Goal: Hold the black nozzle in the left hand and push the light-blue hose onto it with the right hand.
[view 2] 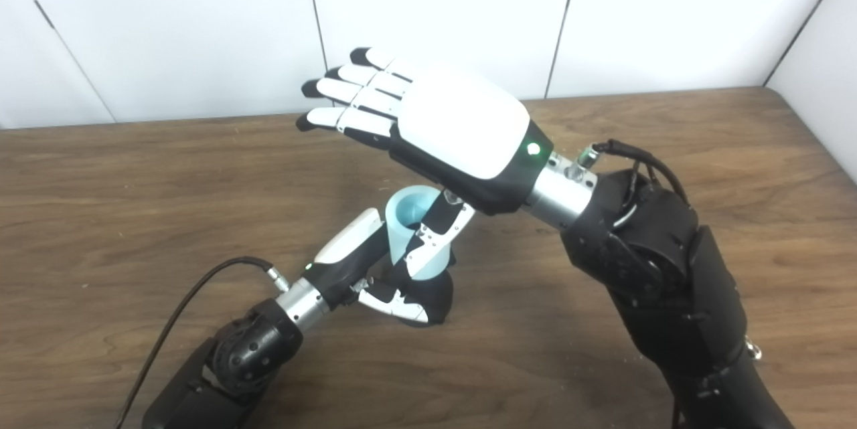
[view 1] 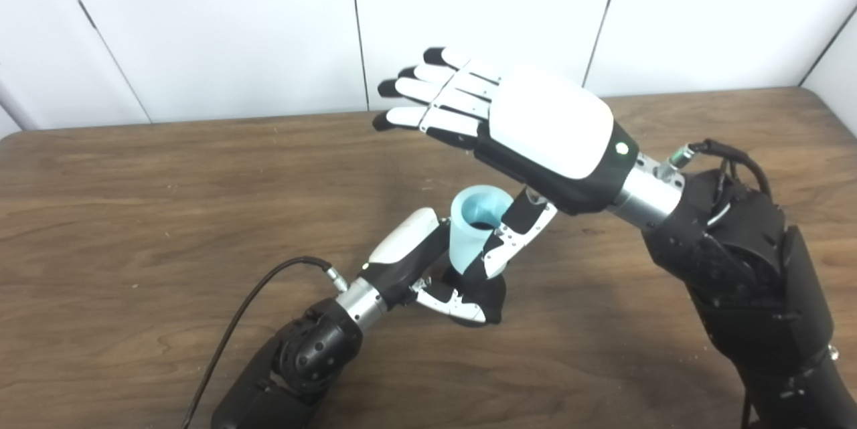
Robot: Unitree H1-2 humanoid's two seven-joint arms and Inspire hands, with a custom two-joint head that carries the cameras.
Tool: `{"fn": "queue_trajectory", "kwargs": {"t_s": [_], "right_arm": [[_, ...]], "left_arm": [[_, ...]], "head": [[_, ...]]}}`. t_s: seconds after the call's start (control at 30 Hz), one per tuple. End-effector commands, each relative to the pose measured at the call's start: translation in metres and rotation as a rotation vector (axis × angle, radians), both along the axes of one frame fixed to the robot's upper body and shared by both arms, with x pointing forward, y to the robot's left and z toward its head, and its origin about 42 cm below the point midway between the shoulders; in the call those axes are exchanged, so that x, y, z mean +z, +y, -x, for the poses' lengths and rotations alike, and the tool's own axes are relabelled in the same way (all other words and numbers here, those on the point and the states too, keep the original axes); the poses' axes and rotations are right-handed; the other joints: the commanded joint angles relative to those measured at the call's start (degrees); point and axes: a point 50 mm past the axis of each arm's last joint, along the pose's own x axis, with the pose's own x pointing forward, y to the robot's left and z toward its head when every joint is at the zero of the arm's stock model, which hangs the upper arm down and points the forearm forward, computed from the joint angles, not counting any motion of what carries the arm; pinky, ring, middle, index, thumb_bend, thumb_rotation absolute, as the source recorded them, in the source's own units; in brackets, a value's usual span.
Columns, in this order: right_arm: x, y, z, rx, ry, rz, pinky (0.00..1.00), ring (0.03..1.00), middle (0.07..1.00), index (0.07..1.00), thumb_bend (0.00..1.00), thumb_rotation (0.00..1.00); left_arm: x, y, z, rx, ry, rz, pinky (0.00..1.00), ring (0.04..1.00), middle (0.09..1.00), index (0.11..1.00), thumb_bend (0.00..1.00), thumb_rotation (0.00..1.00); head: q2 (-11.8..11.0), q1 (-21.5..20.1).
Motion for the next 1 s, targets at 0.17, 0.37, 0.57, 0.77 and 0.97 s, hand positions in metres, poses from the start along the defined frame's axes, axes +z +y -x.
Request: {"fn": "queue_trajectory", "kwargs": {"t_s": [0.17, 0.37, 0.57, 0.77, 0.97], "right_arm": [[-0.006, -0.012, 0.003, 0.048, -0.004, 0.027, 0.91, 0.902, 0.921, 0.870, 0.98, 0.41], [-0.020, -0.023, 0.008, 0.029, 0.007, 0.088, 0.94, 0.934, 0.934, 0.902, 0.97, 0.43], [-0.062, -0.030, 0.009, -0.010, 0.126, 0.191, 0.96, 0.973, 0.963, 0.960, 0.92, 0.43], [-0.094, -0.032, 0.019, -0.038, 0.312, 0.265, 0.98, 0.989, 0.984, 0.999, 0.85, 0.47], [-0.109, -0.030, 0.022, -0.012, 0.376, 0.243, 0.96, 0.991, 0.986, 1.000, 0.83, 0.46]], "left_arm": [[-0.032, 0.017, 0.004, 0.038, 0.097, -0.190, 0.77, 0.685, 0.500, 0.484, 0.52, 0.00], [-0.031, 0.017, 0.005, 0.040, 0.075, -0.201, 0.77, 0.697, 0.539, 0.470, 0.51, 0.00], [-0.031, 0.017, 0.004, 0.030, 0.097, -0.181, 0.75, 0.671, 0.544, 0.459, 0.51, 0.00], [-0.031, 0.017, 0.005, 0.040, 0.109, -0.164, 0.73, 0.650, 0.547, 0.456, 0.51, 0.00], [-0.030, 0.015, 0.006, 0.043, 0.125, -0.161, 0.73, 0.639, 0.541, 0.463, 0.52, 0.00]], "head": [[0.1, 0.1], [0.2, 0.0], [0.2, 0.2], [0.4, 0.1], [0.4, 0.2]]}}
